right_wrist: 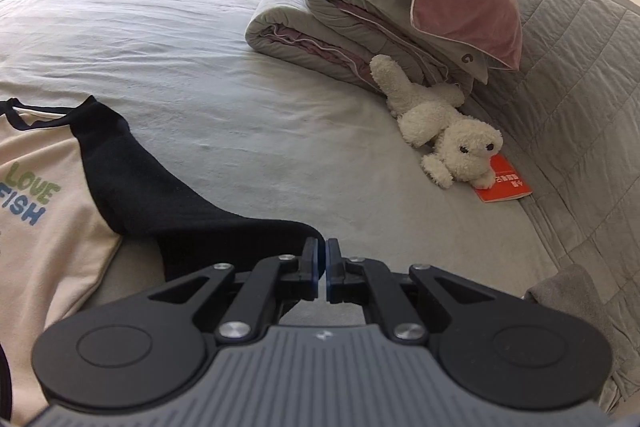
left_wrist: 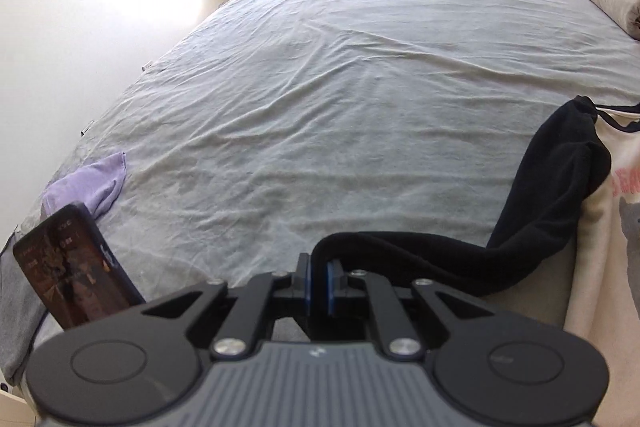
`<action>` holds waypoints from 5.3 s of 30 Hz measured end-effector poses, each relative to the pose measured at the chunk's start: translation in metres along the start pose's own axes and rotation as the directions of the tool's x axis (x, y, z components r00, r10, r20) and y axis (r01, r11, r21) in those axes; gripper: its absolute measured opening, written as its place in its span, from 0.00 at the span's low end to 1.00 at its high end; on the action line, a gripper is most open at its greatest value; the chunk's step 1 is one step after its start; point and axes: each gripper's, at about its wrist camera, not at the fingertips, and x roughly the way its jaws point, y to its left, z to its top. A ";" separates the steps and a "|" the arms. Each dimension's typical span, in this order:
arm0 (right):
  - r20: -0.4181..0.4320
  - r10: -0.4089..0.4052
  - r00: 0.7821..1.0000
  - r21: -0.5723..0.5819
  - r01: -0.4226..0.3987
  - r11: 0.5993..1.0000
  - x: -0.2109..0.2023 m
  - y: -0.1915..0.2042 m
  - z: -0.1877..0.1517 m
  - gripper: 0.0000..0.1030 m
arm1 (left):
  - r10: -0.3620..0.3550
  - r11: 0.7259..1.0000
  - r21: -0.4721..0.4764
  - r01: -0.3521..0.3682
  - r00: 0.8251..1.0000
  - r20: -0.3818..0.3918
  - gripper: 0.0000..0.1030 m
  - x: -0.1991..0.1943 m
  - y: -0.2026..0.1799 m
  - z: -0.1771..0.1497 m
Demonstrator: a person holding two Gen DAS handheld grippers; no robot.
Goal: Fold clothes
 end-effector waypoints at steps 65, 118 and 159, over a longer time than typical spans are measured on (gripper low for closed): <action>-0.192 -0.039 0.981 0.015 0.043 0.999 0.101 0.000 -0.002 0.25 | 0.185 0.978 -0.084 -0.192 0.979 -0.087 0.45 0.115 -0.019 0.055; -0.150 0.514 0.844 0.126 -0.500 0.857 -0.075 0.007 -0.103 0.38 | -0.663 0.730 -0.372 0.573 0.725 -0.185 0.45 -0.026 -0.001 -0.133; -0.188 0.733 0.654 0.238 -0.694 0.680 -0.116 0.005 -0.109 0.10 | -0.810 0.574 -0.365 0.733 0.573 -0.121 0.08 -0.066 0.011 -0.164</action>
